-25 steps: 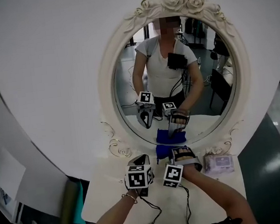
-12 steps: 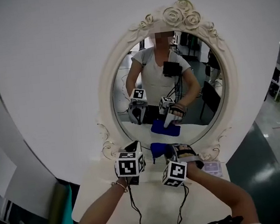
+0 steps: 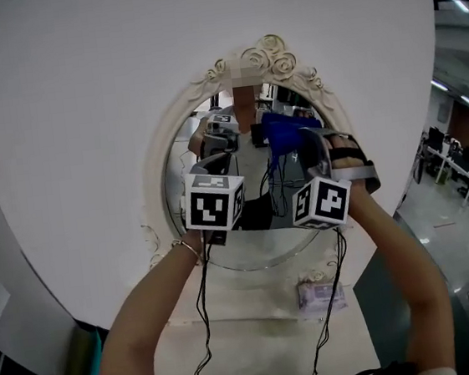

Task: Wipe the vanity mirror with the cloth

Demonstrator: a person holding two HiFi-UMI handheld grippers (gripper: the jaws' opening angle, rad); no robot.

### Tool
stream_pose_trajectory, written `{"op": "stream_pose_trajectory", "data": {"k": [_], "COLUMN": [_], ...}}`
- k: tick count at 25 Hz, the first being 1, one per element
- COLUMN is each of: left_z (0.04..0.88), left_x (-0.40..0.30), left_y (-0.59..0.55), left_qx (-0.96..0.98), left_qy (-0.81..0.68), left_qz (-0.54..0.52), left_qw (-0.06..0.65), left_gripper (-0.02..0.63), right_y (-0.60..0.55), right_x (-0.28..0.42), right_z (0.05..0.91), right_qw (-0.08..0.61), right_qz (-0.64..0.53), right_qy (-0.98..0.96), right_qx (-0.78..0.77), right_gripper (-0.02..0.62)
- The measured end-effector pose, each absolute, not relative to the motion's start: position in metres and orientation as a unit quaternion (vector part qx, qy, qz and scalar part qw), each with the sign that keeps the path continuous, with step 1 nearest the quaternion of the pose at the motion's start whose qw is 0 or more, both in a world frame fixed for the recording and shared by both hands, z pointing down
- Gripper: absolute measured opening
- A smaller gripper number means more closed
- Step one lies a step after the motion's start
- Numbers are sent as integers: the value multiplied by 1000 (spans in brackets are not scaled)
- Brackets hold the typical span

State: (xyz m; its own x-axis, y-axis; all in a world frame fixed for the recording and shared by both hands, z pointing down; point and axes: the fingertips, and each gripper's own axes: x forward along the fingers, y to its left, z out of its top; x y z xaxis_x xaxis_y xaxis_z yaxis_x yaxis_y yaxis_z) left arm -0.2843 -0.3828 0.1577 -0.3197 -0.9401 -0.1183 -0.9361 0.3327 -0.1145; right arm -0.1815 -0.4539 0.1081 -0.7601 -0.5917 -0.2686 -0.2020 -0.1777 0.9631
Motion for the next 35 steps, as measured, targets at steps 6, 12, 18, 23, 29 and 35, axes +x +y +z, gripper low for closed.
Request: {"op": "stream_pose_trajectory", "data": {"k": [6,12,18,23,29,35], "left_z": [97,106,104,107,131,166], "left_x": [-265,-264,-271,-275,-270,-264], "left_y": [-395,-406,-409,-409,-415,-427], "left_qx": [-571,-561,-555,-550,-558,-568], "left_qy": [812,819,824,827,824,819], "left_qz": [-8,-29,-30,-30,-35,-44], "left_qw": [120,116,112,110,92,67], "left_gripper": [9,9,9,9,9,9], "right_y": [-462,-464,-471,-480,-483,-491], "right_x": [-183,-188,-189,-188,-182,-172], "right_z": [66,64,63,70,81,96], "right_qw": [131,120,121,129,131,143], "right_qz": [-729,-734,-731,-730,-723,-716], "right_qy": [-582,-572,-574,-575,-583,-588], "right_qx": [335,348,348,347,348,349], "right_gripper": [71,71,71,71,71,71]}}
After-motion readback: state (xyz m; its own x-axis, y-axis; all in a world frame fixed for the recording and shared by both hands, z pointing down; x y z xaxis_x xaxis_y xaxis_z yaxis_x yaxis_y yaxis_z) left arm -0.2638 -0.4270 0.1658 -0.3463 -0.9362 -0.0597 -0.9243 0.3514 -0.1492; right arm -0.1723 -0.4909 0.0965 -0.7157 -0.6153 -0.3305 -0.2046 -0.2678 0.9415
